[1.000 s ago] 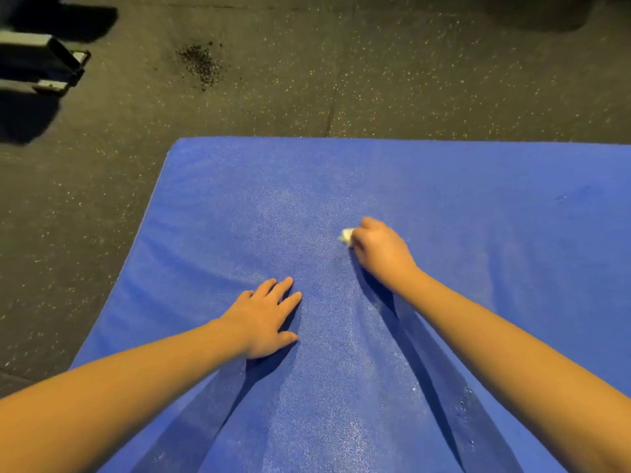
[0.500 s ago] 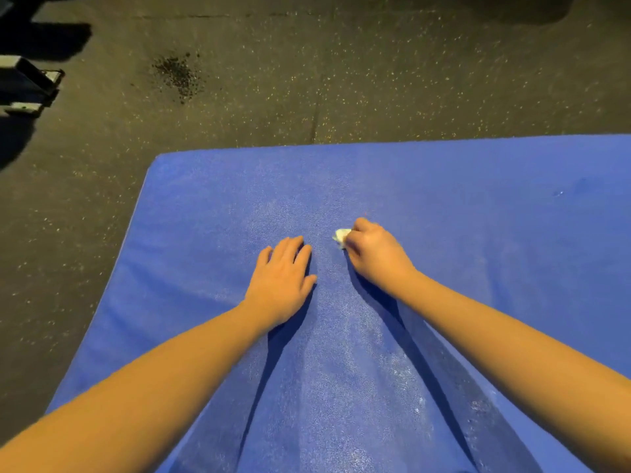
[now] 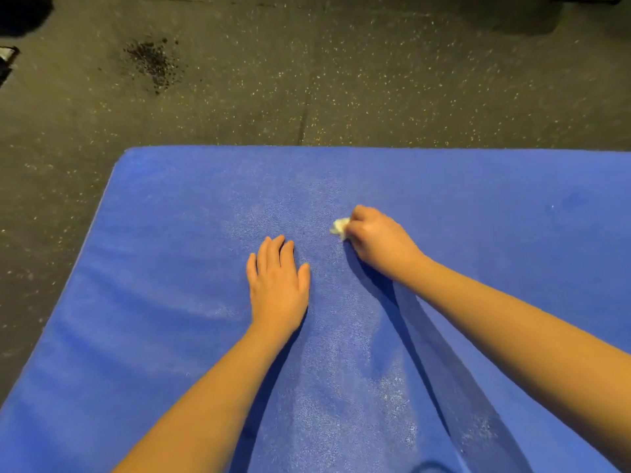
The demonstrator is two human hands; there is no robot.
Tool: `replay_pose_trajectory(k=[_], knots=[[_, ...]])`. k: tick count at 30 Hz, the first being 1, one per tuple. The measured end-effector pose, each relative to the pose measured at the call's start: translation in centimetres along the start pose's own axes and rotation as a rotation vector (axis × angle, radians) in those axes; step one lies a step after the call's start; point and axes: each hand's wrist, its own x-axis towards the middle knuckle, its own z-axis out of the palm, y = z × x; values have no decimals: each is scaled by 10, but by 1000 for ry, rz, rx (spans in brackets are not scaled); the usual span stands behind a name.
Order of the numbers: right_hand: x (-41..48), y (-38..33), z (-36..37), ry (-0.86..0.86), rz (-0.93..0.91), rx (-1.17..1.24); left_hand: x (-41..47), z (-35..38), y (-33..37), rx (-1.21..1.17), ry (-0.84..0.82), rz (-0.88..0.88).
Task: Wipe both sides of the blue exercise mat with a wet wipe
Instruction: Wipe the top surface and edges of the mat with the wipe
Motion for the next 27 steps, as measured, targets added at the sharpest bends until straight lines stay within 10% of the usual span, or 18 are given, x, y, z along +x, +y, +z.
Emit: replay_pose_trajectory(k=[3, 8, 13, 18, 23, 27], knots=[[20, 12, -4, 148, 313, -73, 13, 7, 10, 12, -8, -60], [7, -3, 5, -21, -75, 24, 14, 18, 12, 109, 42, -51], [40, 28, -9, 135, 345, -71, 13, 21, 12, 115, 50, -45], [33, 2, -1, -18, -65, -35, 12, 21, 13, 134, 71, 21], [63, 38, -16, 95, 403, -149, 11, 23, 11, 129, 76, 18], [71, 18, -3, 6, 157, -22, 13, 22, 12, 133, 90, 18]])
